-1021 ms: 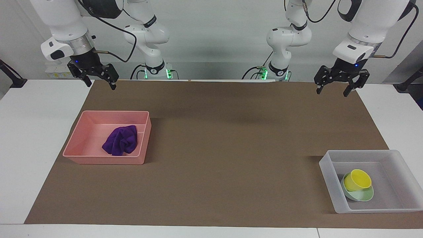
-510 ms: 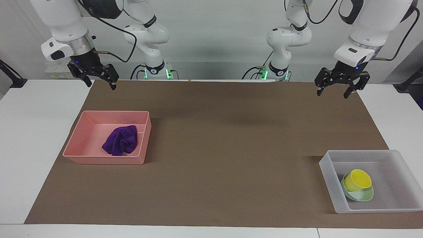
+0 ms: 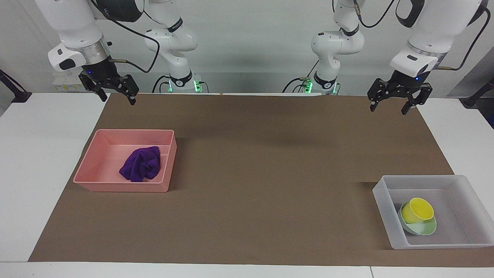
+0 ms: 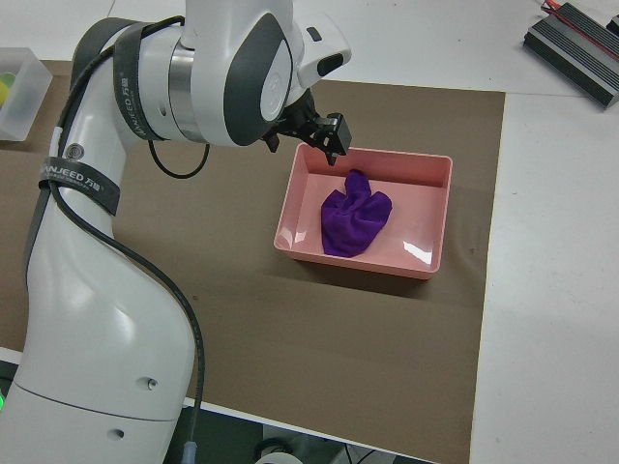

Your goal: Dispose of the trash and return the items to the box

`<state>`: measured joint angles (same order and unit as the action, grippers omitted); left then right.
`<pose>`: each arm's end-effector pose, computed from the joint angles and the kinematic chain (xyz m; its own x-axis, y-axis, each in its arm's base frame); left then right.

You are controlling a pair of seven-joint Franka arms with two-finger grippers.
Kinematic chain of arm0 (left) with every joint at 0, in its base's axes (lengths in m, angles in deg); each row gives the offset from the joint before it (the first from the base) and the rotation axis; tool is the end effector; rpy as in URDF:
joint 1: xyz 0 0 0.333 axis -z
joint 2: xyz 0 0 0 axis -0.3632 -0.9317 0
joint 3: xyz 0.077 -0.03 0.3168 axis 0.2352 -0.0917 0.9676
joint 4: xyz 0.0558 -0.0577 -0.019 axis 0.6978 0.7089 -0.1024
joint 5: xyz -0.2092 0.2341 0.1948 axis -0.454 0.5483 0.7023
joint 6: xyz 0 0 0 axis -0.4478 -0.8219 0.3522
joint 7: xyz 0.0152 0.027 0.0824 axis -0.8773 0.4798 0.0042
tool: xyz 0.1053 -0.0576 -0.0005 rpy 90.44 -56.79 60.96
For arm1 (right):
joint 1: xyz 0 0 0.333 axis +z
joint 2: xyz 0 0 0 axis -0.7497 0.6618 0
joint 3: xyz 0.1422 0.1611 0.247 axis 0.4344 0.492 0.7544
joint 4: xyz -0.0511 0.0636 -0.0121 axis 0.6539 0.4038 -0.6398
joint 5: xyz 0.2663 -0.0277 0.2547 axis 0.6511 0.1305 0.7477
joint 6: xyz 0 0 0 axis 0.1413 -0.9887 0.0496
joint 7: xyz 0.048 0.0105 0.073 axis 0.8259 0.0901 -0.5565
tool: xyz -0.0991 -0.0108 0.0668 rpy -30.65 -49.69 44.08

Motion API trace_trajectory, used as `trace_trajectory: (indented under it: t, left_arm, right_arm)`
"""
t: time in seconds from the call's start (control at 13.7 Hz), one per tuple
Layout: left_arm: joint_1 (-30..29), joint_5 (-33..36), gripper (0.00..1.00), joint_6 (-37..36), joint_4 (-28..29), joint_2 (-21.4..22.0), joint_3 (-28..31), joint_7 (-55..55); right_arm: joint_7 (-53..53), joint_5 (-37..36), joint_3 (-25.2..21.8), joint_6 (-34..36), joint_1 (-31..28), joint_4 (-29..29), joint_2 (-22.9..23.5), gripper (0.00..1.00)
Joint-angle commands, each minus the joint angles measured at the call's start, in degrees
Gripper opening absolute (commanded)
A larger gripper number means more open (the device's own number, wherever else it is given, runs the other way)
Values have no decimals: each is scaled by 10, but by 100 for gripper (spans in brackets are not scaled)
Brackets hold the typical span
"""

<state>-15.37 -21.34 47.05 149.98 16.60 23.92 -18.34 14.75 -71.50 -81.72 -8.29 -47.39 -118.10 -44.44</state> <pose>0.5276 -0.0549 0.6384 0.9739 -0.2024 0.1025 -0.2023 -0.9793 -0.0112 0.5110 -0.0346 0.6253 0.9886 -0.1501 0.0062 -0.1502 -0.9885 0.0172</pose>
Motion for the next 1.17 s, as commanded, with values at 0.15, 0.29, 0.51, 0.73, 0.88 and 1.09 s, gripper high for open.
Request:
trace_trajectory:
  t: [0.15,0.29,0.51,0.73,0.88,1.09]
  left_arm:
    - [24,-1,100,-21,-10,-6,27,3]
    - [23,0,100,-21,-2,-3,28,3]
    - [21,0,100,-21,20,6,31,6]
    - [20,0,100,-24,32,14,32,7]
    - [15,0,100,-23,32,15,32,9]
    - [15,0,100,-22,38,16,32,7]
  right_arm:
    - [12,6,1,-1,-3,-13,-12,100]
    - [13,6,1,-1,-3,-13,-12,100]
    - [13,6,1,-1,-3,-13,-12,100]
    - [13,7,1,-1,-3,-13,-12,100]
    - [13,6,1,-1,-3,-13,-12,100]
    - [13,6,1,-1,-3,-13,-12,100]
